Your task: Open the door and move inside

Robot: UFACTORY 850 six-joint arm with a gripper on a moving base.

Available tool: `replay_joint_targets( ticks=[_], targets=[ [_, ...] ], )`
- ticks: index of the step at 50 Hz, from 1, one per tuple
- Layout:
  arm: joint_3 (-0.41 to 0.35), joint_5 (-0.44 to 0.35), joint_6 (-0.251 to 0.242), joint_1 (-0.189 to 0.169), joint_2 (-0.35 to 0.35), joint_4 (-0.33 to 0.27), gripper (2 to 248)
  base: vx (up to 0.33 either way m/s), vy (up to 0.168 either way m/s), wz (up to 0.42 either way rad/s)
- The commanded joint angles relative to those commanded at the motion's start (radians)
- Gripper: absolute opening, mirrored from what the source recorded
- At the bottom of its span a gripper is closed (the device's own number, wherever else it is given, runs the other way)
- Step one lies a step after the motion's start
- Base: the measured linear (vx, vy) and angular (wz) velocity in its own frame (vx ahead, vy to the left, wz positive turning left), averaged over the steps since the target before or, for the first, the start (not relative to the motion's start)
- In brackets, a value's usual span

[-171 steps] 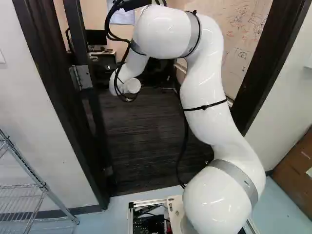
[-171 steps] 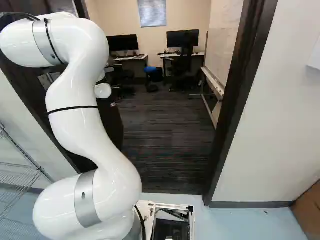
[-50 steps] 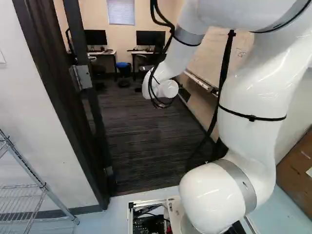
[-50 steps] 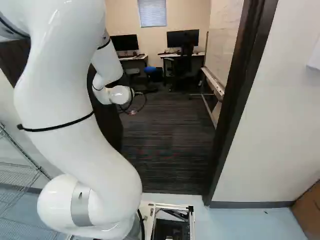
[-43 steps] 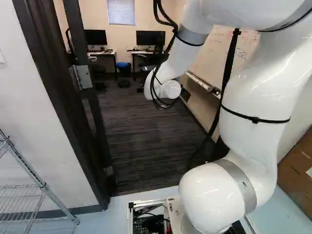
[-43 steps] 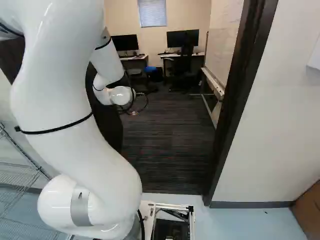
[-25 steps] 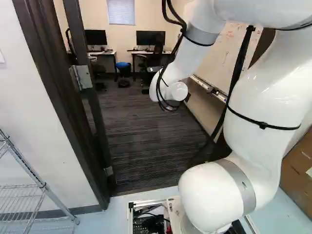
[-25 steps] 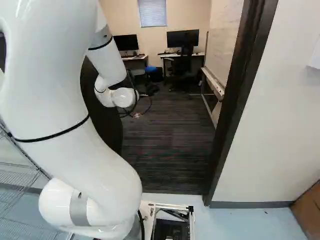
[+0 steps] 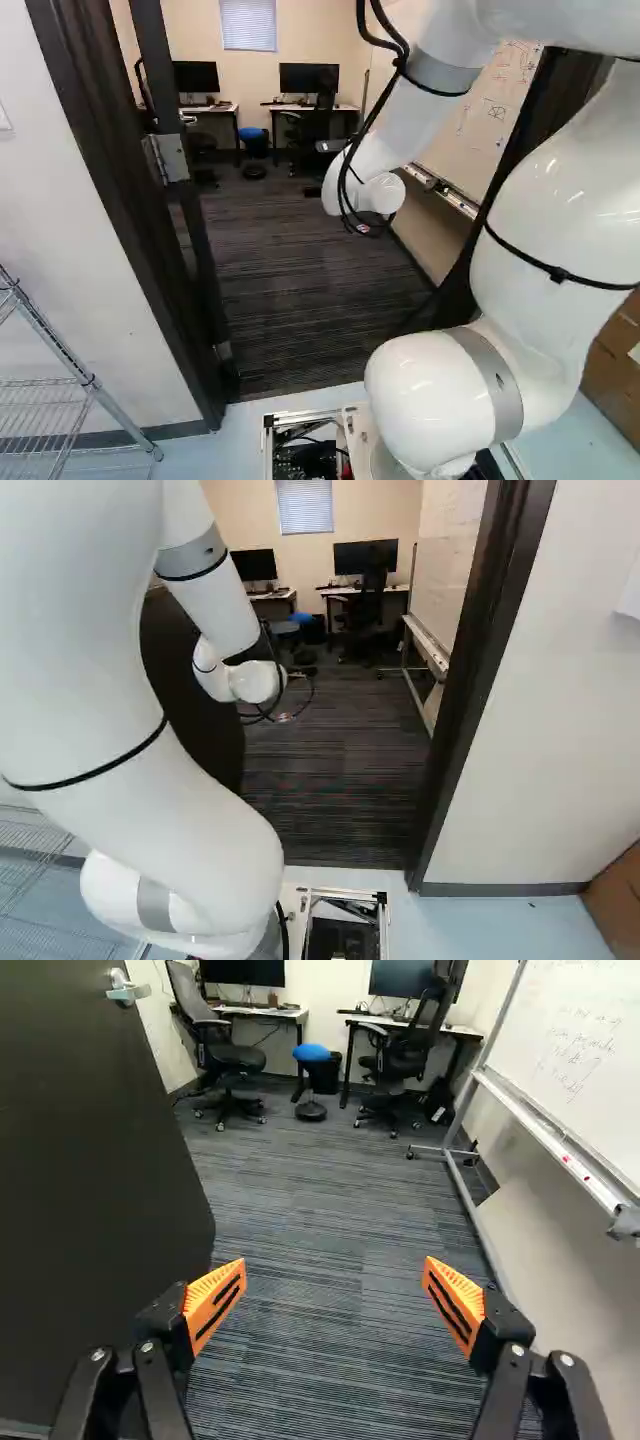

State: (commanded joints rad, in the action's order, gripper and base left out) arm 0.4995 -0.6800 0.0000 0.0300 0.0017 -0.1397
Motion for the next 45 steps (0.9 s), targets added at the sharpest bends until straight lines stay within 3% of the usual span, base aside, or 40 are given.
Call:
replay_joint_targets(
  ticks=[16,45],
  targets=[
    [-0.045,0.0,0.0,-0.047,0.045,-0.033,247,0.0,0.0,0.0],
    [-0.079,-0.017,0.0,-0.049,0.068,-0.019,247,0.0,0.0,0.0]
  ],
)
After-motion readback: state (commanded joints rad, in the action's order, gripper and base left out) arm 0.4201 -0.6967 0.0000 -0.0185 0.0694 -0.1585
